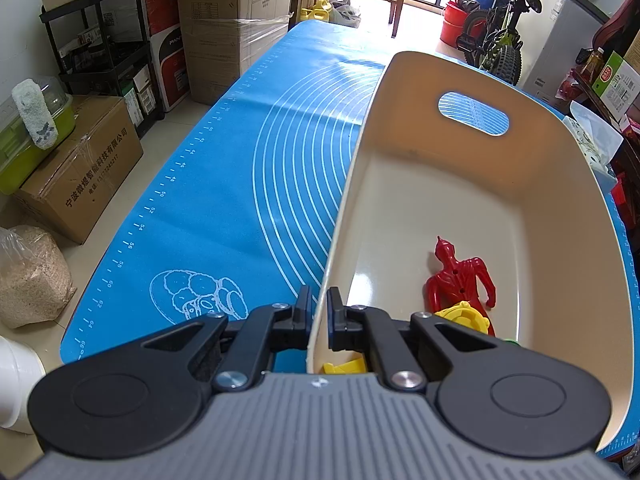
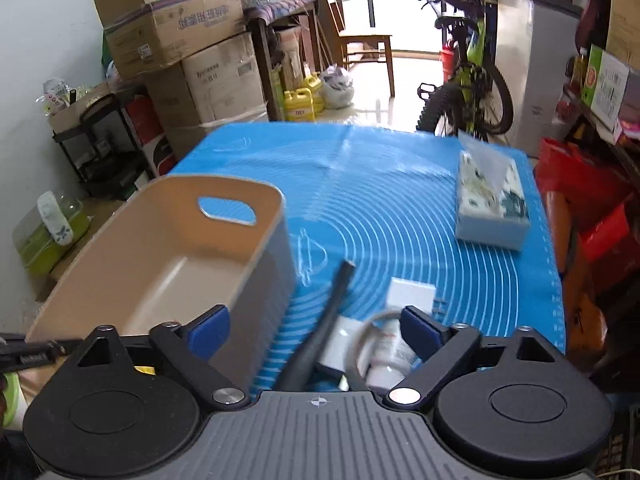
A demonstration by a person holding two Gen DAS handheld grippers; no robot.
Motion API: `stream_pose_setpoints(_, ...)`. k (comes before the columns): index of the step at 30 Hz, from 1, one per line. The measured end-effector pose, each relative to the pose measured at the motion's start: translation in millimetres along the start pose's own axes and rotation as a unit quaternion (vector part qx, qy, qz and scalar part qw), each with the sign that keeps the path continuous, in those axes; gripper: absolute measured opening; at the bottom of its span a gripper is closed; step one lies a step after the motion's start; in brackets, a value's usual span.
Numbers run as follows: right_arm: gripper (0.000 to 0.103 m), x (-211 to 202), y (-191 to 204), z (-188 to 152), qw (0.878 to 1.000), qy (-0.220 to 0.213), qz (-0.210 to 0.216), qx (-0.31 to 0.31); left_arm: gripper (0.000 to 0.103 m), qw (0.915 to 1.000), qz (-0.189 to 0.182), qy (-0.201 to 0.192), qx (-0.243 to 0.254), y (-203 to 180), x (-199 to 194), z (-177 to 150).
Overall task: Organize rigid objects
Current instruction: 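Move the right tool toward the tape roll and white bottle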
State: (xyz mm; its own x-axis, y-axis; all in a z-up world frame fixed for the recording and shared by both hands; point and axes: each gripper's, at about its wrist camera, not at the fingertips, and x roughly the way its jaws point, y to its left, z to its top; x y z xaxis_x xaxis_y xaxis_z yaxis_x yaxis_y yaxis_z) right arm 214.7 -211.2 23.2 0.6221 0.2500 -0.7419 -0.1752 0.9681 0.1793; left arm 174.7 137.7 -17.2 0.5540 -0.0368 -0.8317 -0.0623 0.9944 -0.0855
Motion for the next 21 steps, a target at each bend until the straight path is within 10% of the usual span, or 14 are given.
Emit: stream_pose_setpoints(21, 0.051, 58, -15, -31, 0.998, 0.044, -0.003, -0.043, 0.009, 1.0000, 0.000, 0.000, 0.000, 0, 0, 0)
